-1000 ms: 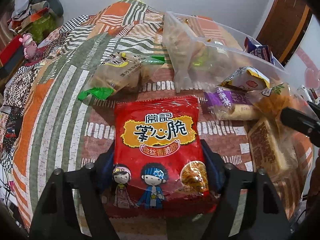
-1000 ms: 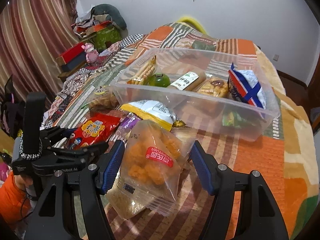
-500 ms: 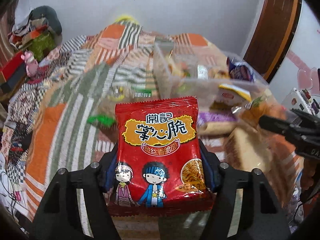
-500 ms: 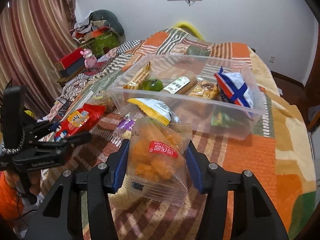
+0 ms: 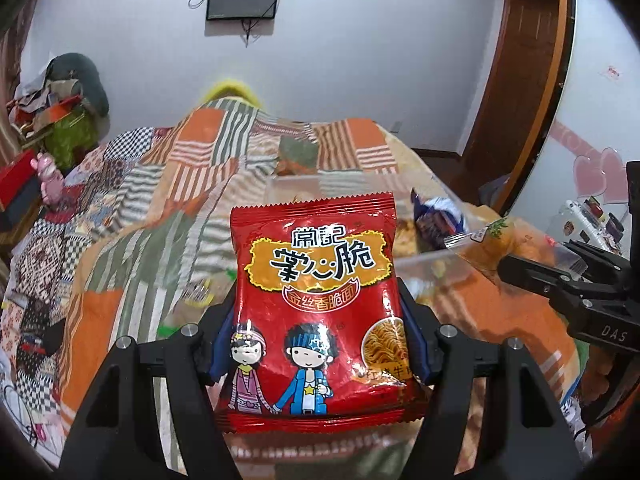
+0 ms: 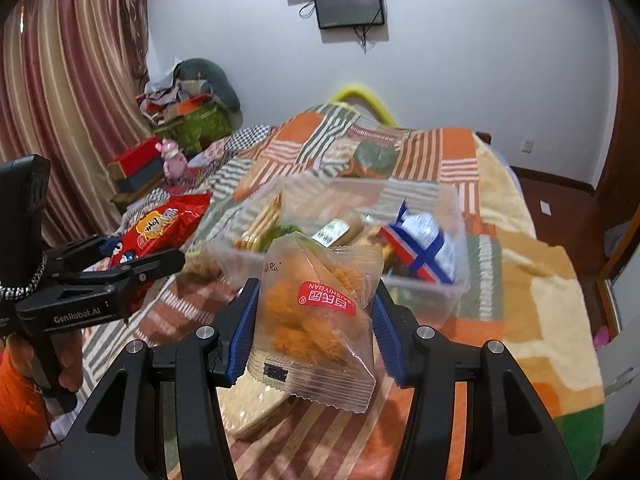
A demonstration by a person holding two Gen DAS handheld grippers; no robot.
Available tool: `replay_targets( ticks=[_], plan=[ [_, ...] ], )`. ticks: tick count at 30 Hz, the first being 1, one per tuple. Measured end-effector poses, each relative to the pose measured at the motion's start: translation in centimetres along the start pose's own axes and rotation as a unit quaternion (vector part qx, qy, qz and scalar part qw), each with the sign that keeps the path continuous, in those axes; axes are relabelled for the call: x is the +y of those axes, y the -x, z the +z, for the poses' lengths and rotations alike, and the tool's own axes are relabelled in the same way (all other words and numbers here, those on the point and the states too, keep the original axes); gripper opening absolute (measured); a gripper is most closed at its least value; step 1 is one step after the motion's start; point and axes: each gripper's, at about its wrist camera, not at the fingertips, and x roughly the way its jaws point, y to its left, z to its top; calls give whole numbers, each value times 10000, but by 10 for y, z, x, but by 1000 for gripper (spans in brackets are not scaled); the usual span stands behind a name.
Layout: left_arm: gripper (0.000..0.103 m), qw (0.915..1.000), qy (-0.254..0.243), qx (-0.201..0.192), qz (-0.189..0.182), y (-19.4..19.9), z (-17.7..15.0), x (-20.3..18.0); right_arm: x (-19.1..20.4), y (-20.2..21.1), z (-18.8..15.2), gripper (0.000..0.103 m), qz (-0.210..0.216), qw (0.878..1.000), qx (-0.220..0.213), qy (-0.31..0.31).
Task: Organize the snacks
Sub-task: 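Lower the red bag with the left tool while the right tool lowers the snack bag into the box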
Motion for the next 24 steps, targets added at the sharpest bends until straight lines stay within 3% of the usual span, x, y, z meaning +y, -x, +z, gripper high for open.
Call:
replay_targets(
  ticks=[12,24],
  plan=[
    [68,9999,-68,-42,-65,-42,39,-14,-16,-38,25,50,-111,9999,36,-115],
    [67,9997,38,251,-65,-95,54,-9,-14,-79,31,50,-8,9993,356,68]
  ],
)
